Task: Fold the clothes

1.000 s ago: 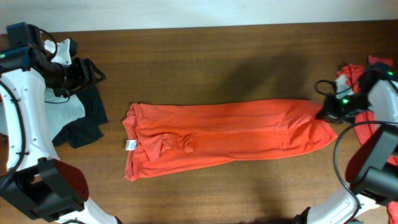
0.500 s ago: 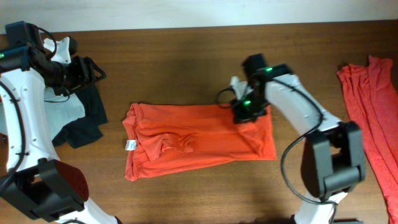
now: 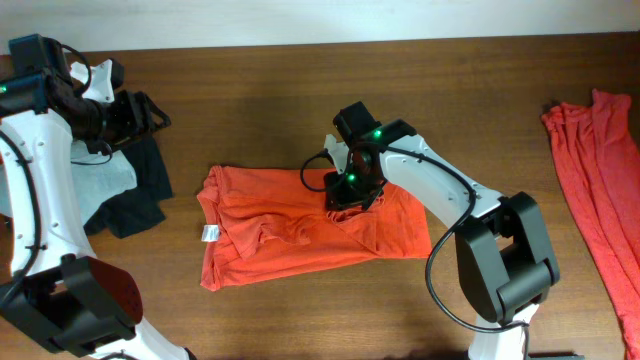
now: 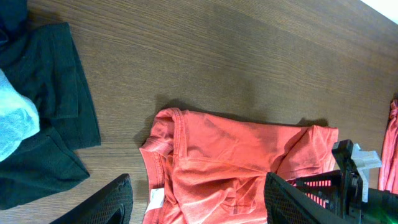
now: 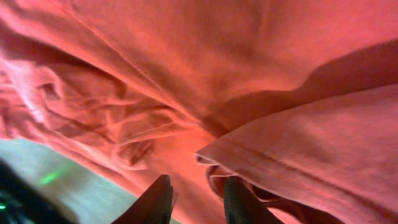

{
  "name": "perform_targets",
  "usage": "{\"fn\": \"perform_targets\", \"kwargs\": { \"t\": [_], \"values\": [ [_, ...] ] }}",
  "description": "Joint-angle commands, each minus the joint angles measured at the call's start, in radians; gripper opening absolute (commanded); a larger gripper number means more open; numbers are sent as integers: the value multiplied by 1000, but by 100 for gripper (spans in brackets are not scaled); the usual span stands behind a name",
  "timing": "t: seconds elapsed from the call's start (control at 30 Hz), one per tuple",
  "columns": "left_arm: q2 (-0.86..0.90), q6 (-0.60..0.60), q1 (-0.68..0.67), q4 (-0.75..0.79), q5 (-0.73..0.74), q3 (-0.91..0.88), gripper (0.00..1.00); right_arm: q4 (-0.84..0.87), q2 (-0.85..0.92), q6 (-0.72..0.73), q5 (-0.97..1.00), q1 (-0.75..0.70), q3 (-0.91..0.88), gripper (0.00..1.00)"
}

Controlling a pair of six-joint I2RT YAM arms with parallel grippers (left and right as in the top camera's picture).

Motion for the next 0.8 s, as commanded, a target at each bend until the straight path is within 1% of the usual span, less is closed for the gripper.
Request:
{"fn": "perform_targets", "kwargs": {
  "t": [0.0, 0.1, 0.13, 0.17, 0.23, 0.27, 0.3, 0.33, 0.43, 0.6, 0.7, 0.73, 0.77],
  "values": [
    [-26, 5, 7, -3, 18, 24, 68, -24, 2, 8, -41, -19, 21, 36],
    [-26, 5, 7, -3, 14, 24, 72, -64, -12, 9, 23, -91, 22, 36],
    [-26, 5, 7, -3, 14, 24, 72, -75, -14, 9, 27, -117, 22, 33],
    [-26, 5, 7, -2, 14, 24, 73, -92, -14, 9, 27, -166, 22, 26],
    [-26, 5, 7, -2, 14, 24, 73, -106, -13, 9, 27, -215, 21, 18],
    [-26, 5, 7, -3, 14, 24, 73, -110, -13, 9, 24, -243, 20, 10],
    [-26, 5, 7, -3, 14, 24, 73, -111, -13, 8, 24, -265, 20, 6],
    [-26, 5, 7, -3, 14, 24, 73, -111, -13, -8, 26, -294, 19, 4],
    [-26, 5, 7, -3, 14, 24, 73, -87, -10, -11, 29, -319, 3, 4],
    [-26, 5, 7, -3, 14, 24, 73, 30, 11, -6, 29, -309, -88, 4],
    [-26, 5, 7, -4, 14, 24, 73, 100, 23, 45, 21, -305, -144, 4],
    [-26, 5, 7, -4, 14, 24, 73, 126, 23, 50, -14, -301, -161, 4],
    [-26, 5, 7, -3, 14, 24, 73, 150, 23, 49, -90, -292, -166, 4]
  ]
}}
